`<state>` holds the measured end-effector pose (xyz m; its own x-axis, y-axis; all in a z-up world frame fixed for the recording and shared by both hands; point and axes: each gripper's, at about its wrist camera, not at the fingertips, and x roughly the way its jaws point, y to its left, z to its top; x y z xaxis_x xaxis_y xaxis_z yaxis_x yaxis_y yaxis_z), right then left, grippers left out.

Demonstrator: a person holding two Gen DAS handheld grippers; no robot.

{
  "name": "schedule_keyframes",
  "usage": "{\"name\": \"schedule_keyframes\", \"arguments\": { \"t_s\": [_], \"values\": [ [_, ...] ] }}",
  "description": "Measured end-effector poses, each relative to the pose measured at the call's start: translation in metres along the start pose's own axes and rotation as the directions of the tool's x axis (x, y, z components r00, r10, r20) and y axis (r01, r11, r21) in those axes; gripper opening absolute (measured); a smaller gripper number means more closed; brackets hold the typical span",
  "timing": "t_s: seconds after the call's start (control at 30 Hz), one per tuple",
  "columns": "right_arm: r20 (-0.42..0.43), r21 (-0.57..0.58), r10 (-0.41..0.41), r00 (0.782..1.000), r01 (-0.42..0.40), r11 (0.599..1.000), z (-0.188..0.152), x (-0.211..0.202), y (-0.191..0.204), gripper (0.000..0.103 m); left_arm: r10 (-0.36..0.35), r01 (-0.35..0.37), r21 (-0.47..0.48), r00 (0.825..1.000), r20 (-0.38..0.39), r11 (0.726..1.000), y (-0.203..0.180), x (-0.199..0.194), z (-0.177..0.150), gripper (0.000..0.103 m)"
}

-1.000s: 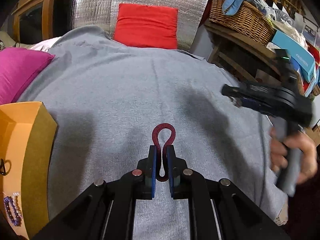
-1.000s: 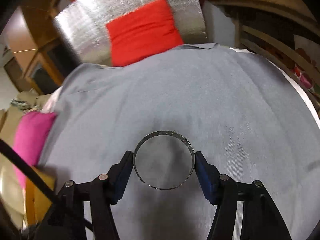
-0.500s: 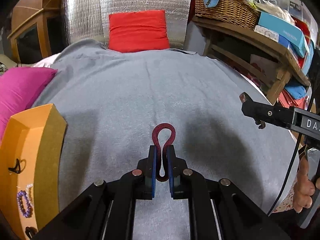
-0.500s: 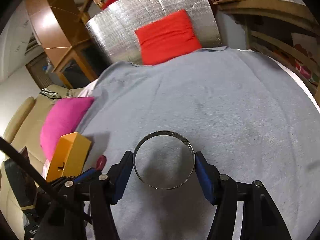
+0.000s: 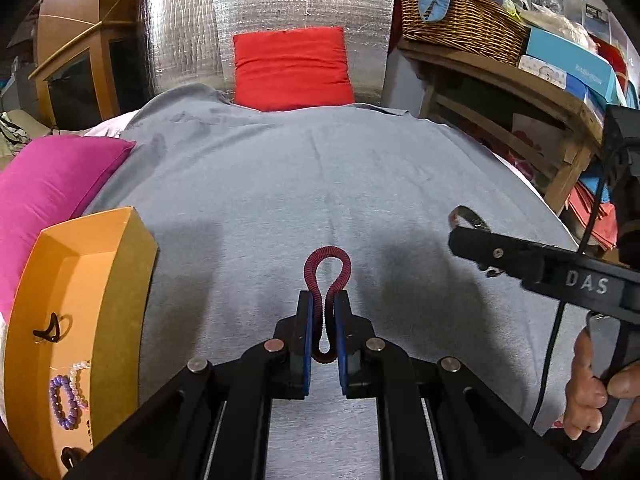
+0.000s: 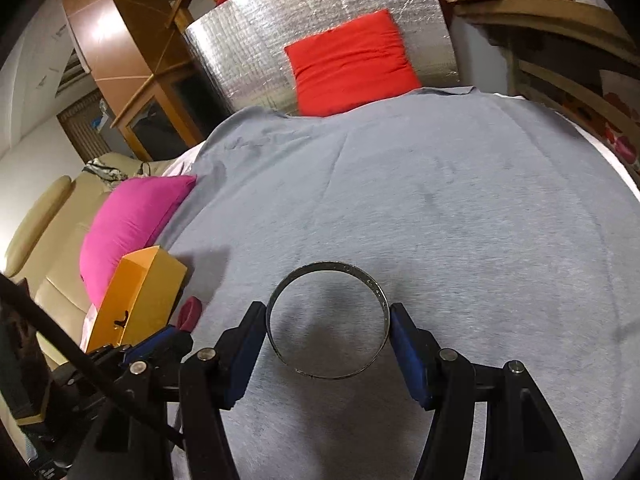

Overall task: Organize jewelry
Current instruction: 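Carry the silver bangle and red hair tie over the orange box with both tools, then open the right tool dropping the bangle while the left tool releases the hair tie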

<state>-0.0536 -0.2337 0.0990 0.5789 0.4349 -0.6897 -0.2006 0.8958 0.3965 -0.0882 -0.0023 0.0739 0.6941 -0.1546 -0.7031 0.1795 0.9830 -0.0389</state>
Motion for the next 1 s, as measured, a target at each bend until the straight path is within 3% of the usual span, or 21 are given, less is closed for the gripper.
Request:
{"name": "schedule_keyframes", "arguments": {
  "t_s": [0.2, 0.3, 0.6, 0.83, 0.93, 1.0],
  "values": [
    [-0.006, -0.02, -0.002, 1.0, 0.001, 1.0, -0.001, 0.007, 0.008, 0.065, 0.003, -0.002, -0.036, 1.0, 0.018, 0.999, 0.008, -0.012, 0.005, 0.01],
    [0.03, -0.037, 0.014, 0.999, -0.013, 0.999, 0.001, 0.0, 0.017, 0.065, 0.001, 0.002, -0.051, 0.999, 0.05, 0.999, 0.012, -0.028, 0.009, 0.01],
    [0.078, -0.132, 0.122, 0.989, -0.111, 0.985, 0.032, -0.008, 0.076, 0.065, 0.114, -0.095, -0.118, 0.98, 0.161, 0.988, 0.059, -0.096, 0.018, 0.01],
    [-0.038, -0.241, 0.21, 0.977, -0.213, 0.947, 0.059, 0.021, 0.172, 0.065, 0.266, -0.236, -0.188, 0.951, 0.157, 0.954, 0.118, -0.118, 0.011, 0.01],
    [-0.113, -0.215, 0.233, 0.966, -0.252, 0.943, 0.065, 0.043, 0.203, 0.065, 0.351, -0.321, -0.221, 0.929, 0.117, 0.921, 0.15, -0.109, 0.006, 0.01],
    [-0.159, -0.189, 0.258, 0.953, -0.285, 0.94, 0.068, 0.058, 0.22, 0.065, 0.372, -0.343, -0.247, 0.924, 0.084, 0.906, 0.17, -0.1, 0.002, 0.01]
  ]
}}
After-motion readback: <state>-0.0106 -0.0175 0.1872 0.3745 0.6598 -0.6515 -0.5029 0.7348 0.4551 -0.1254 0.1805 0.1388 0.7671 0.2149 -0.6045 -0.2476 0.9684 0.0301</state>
